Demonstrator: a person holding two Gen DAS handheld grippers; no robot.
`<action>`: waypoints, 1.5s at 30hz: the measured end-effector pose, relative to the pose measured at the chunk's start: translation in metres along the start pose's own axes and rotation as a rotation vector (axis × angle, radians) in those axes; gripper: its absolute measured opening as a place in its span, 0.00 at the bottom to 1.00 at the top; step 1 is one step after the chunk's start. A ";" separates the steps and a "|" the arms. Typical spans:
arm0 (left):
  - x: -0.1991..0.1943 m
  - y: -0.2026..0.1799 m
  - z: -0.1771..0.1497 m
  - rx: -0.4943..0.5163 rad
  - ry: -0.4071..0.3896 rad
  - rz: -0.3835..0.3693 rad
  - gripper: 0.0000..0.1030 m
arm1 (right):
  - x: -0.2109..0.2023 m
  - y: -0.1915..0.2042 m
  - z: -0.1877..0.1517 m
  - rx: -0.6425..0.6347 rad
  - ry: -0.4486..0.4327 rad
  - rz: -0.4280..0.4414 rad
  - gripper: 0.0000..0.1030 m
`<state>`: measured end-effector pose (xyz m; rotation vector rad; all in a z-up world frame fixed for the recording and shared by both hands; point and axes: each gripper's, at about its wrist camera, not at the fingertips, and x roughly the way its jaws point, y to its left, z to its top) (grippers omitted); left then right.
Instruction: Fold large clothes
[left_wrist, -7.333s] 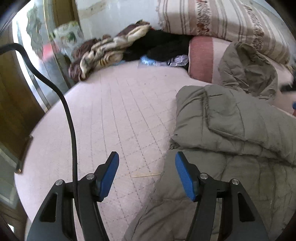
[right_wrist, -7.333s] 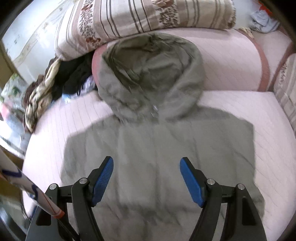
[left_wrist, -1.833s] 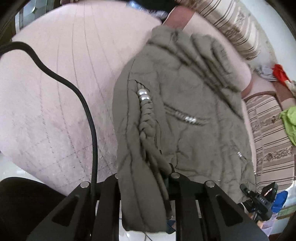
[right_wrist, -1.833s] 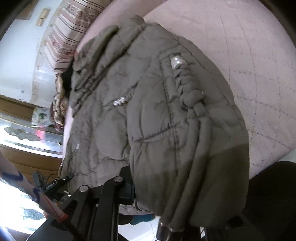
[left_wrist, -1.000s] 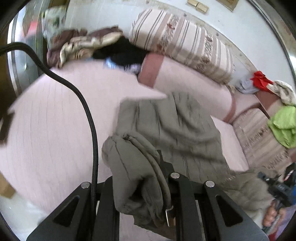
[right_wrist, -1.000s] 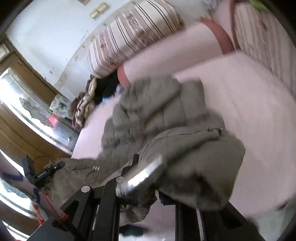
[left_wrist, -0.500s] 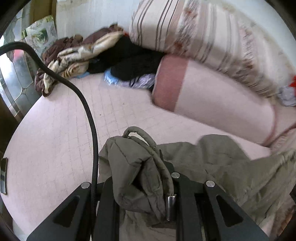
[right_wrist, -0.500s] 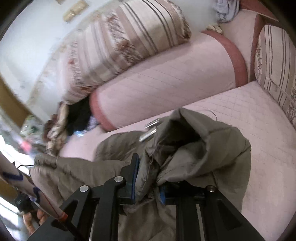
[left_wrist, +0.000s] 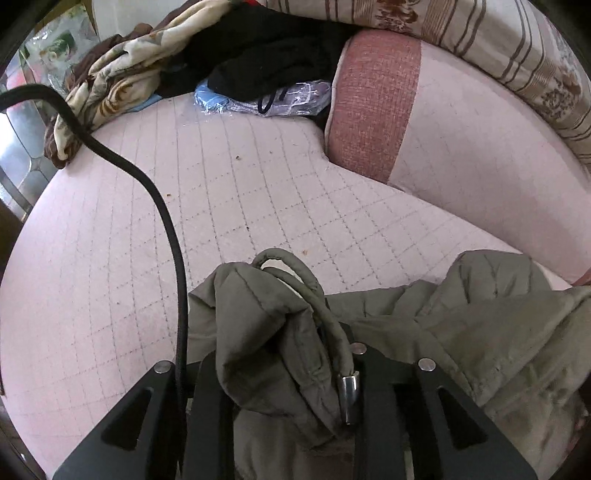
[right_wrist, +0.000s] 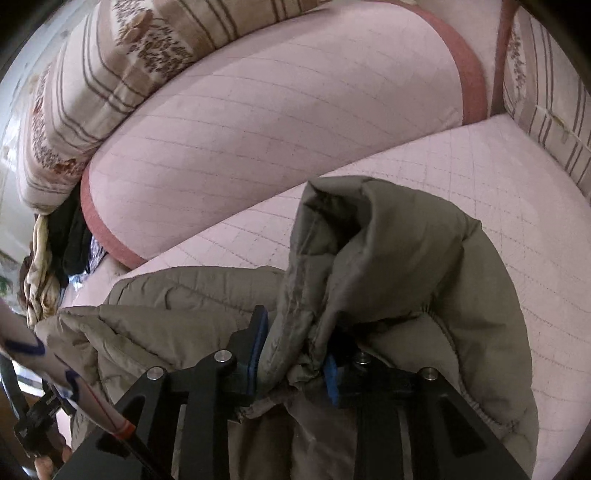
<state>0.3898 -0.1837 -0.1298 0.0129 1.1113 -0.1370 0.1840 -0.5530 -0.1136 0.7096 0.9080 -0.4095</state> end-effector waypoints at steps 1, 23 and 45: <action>-0.008 0.003 0.001 0.002 -0.006 -0.014 0.25 | -0.002 0.001 0.000 -0.001 0.002 -0.002 0.29; -0.168 0.087 -0.074 -0.077 -0.213 -0.197 0.69 | -0.126 0.103 -0.061 -0.323 -0.192 -0.002 0.82; -0.098 0.132 -0.145 -0.003 -0.226 0.036 0.69 | 0.067 0.173 -0.057 -0.375 -0.093 -0.179 0.97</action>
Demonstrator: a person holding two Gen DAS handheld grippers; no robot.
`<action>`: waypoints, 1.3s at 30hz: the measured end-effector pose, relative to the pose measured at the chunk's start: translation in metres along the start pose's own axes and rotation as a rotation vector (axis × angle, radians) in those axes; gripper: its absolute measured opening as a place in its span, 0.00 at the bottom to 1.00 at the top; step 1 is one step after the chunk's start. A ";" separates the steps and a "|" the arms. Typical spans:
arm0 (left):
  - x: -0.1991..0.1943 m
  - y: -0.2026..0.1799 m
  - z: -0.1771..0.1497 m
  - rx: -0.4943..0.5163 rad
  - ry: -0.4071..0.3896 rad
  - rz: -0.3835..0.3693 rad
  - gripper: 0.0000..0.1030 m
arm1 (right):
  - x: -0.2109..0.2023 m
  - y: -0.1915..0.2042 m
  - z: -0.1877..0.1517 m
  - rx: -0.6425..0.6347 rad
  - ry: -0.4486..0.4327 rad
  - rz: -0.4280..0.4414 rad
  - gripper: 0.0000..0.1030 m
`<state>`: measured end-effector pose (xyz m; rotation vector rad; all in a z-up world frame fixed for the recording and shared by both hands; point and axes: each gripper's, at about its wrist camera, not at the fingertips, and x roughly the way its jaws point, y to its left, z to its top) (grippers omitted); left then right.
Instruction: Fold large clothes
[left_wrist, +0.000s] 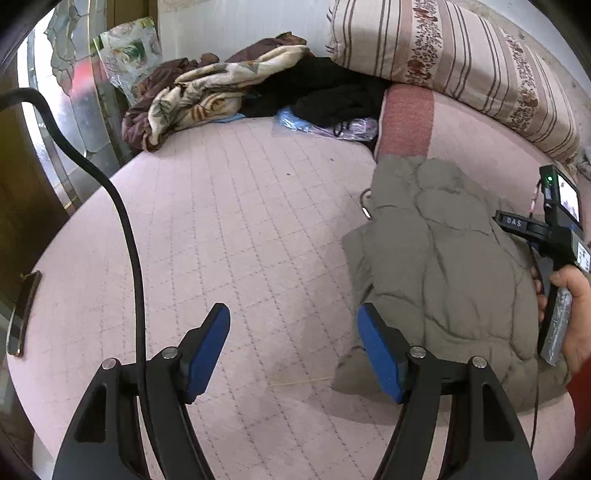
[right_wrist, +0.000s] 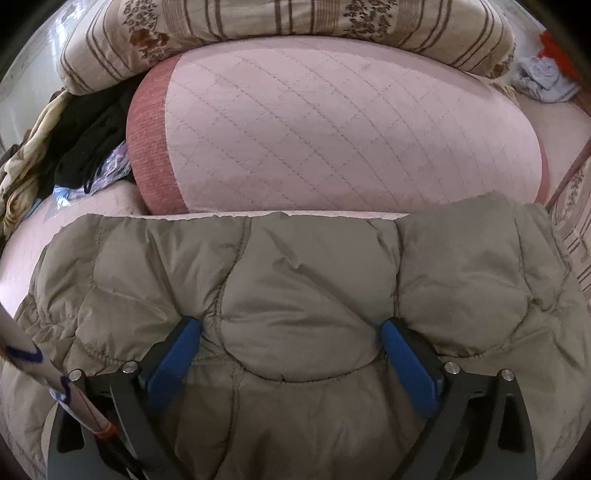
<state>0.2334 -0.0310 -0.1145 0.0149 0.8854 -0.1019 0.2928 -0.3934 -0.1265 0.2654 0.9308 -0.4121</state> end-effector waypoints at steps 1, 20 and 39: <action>-0.001 0.000 0.000 -0.002 -0.007 0.003 0.69 | 0.000 0.000 -0.002 -0.002 -0.008 -0.001 0.97; -0.013 -0.005 -0.001 0.009 -0.033 -0.056 0.69 | -0.049 0.023 0.010 -0.069 -0.037 -0.048 0.95; 0.001 -0.007 -0.002 -0.007 0.022 -0.114 0.69 | 0.001 0.116 -0.015 -0.232 0.018 -0.093 1.00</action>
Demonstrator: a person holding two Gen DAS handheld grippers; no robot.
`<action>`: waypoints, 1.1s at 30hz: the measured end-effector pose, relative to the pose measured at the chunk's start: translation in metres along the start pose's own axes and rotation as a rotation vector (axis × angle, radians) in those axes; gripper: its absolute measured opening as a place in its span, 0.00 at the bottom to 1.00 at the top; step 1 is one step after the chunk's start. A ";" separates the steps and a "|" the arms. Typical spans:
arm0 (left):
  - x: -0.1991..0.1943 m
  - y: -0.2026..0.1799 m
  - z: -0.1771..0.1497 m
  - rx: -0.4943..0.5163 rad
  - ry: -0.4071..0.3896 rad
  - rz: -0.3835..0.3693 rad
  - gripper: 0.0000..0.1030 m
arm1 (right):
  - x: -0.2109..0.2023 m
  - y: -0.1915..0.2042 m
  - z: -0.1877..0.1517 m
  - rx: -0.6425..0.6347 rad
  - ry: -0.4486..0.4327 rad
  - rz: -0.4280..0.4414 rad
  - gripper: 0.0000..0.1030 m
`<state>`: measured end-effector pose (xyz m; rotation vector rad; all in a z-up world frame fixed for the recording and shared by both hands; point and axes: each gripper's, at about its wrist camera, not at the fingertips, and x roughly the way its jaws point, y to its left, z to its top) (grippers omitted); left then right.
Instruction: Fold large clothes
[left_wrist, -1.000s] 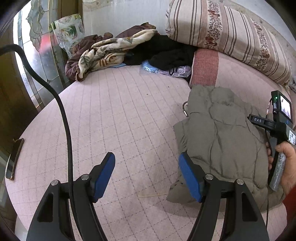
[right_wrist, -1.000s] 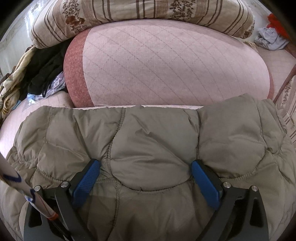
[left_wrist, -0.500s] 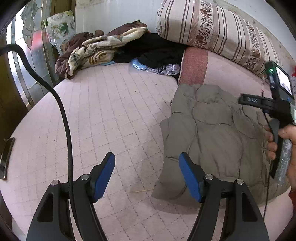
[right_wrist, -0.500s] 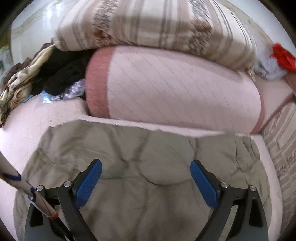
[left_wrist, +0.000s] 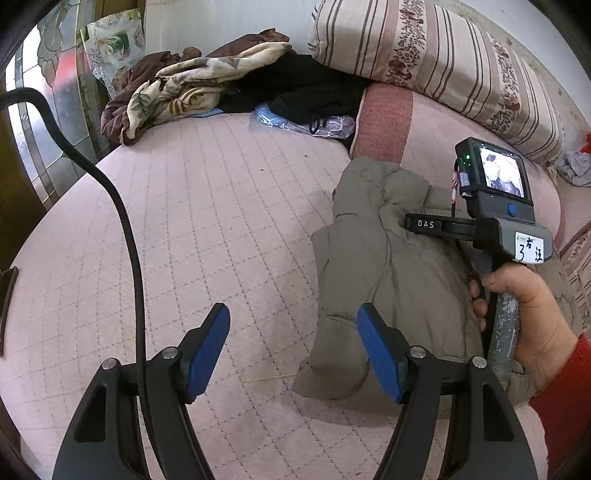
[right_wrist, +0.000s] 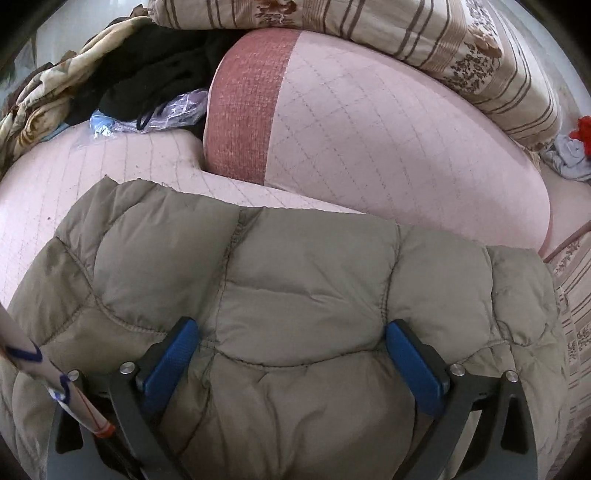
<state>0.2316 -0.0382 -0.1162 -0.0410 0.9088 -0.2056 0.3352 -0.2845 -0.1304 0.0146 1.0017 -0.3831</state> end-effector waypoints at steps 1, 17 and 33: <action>0.000 0.000 0.000 0.001 0.000 -0.001 0.69 | -0.002 -0.004 -0.001 0.004 -0.004 0.003 1.00; -0.005 -0.011 0.007 0.008 -0.025 0.009 0.69 | -0.075 -0.090 -0.017 0.106 -0.051 0.146 0.99; 0.009 -0.012 0.009 -0.010 0.002 -0.011 0.69 | -0.006 -0.114 -0.020 0.156 0.032 0.039 1.00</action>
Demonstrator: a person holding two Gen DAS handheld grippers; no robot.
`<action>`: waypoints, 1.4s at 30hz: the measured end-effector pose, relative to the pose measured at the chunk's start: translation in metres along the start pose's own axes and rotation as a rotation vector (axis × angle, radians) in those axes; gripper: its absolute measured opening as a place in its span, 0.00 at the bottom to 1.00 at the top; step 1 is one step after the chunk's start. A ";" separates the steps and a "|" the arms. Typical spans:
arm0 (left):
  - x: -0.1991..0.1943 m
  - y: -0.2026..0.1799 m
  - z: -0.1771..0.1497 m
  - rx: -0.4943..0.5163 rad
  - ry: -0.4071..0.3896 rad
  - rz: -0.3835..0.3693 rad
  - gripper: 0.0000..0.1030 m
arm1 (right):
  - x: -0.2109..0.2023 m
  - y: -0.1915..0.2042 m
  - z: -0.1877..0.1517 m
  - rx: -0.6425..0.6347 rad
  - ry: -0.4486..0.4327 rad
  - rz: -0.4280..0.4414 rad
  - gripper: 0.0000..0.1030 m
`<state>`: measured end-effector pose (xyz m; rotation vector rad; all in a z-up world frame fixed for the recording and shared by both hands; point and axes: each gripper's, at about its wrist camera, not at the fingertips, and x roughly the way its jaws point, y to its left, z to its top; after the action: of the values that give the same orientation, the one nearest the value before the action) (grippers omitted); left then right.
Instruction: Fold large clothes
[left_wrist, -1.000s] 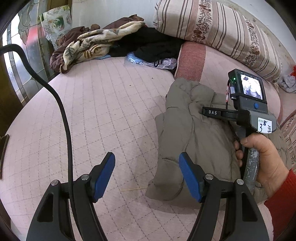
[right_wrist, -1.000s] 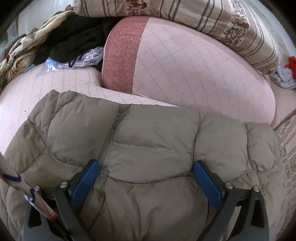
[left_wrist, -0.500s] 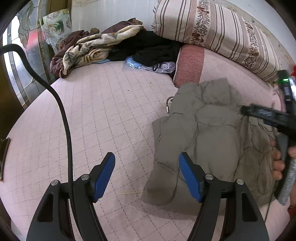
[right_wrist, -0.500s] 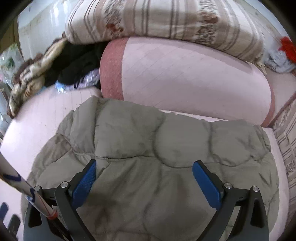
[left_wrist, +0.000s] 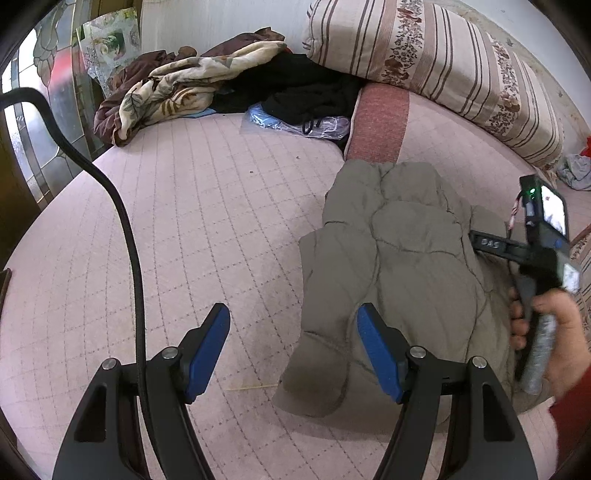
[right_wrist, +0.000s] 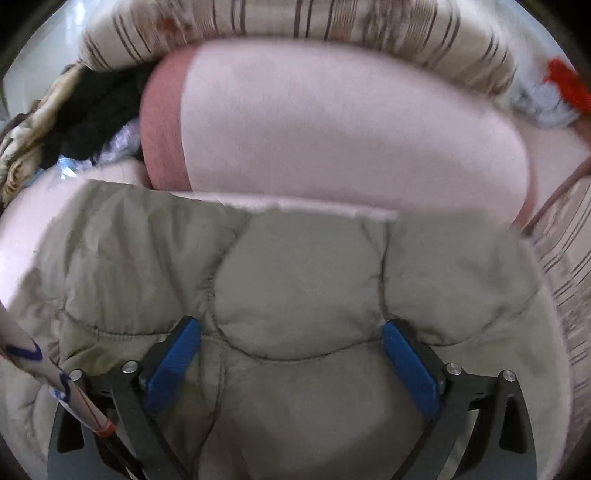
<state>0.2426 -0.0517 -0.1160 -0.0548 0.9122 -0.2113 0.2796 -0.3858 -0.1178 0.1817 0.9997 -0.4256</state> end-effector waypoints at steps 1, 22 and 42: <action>0.002 0.000 0.001 -0.002 0.002 -0.001 0.69 | 0.004 0.001 0.000 0.007 -0.011 -0.001 1.00; 0.056 -0.013 0.006 0.029 0.075 0.038 0.69 | -0.049 -0.086 -0.032 0.035 -0.030 -0.110 0.99; 0.057 -0.005 0.009 0.014 0.087 0.061 0.69 | -0.029 -0.175 -0.059 0.267 0.014 -0.124 1.00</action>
<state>0.2828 -0.0684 -0.1545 -0.0043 0.9976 -0.1643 0.1457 -0.5162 -0.1164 0.3650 0.9689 -0.6721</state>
